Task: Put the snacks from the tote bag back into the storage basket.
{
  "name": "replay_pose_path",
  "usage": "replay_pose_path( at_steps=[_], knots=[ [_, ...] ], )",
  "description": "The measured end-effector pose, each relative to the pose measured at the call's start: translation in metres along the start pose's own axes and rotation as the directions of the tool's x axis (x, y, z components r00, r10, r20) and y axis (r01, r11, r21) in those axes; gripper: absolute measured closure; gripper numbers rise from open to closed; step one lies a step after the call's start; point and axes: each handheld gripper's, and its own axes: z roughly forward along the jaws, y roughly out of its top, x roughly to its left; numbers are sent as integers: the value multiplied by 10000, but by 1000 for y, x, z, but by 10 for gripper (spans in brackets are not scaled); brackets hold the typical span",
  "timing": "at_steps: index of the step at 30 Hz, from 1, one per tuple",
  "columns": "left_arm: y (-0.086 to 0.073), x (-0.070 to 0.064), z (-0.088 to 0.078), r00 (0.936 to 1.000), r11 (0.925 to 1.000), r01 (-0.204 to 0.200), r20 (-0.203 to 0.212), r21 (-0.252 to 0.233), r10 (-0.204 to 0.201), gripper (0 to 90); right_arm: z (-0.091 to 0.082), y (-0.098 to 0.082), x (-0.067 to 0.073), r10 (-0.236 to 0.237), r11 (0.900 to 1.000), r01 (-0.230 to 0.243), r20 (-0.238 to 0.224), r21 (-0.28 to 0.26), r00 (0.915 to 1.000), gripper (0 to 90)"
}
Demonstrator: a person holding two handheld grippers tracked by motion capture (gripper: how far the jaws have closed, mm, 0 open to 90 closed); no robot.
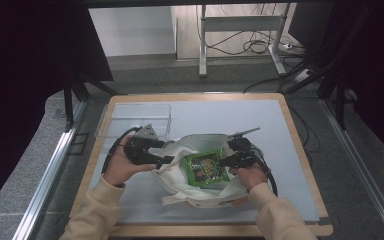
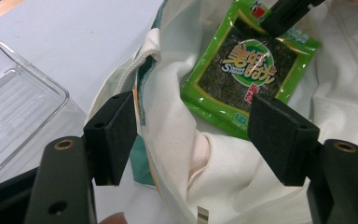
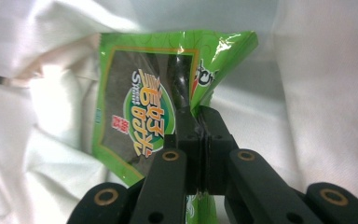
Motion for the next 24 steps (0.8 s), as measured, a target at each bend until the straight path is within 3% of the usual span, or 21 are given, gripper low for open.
replay_pose_path(
  at_steps=[3, 12, 24],
  knots=[
    [0, 0, -1, 9999, 9998, 130, 77, -156, -129, 331, -7, 1, 1, -328, 9993, 325, -127, -191, 9994, 870],
    [0, 1, -4, 10000, 9999, 16, 77, -143, -15, 330, -25, 4, 3, -809, 9939, 799, -100, -765, 9967, 876],
    [-1, 2, -7, 10000, 9997, 39, 81, -230, -37, 330, -62, 10, -3, -1683, 9710, 1642, -88, -1740, 9857, 878]
  ],
)
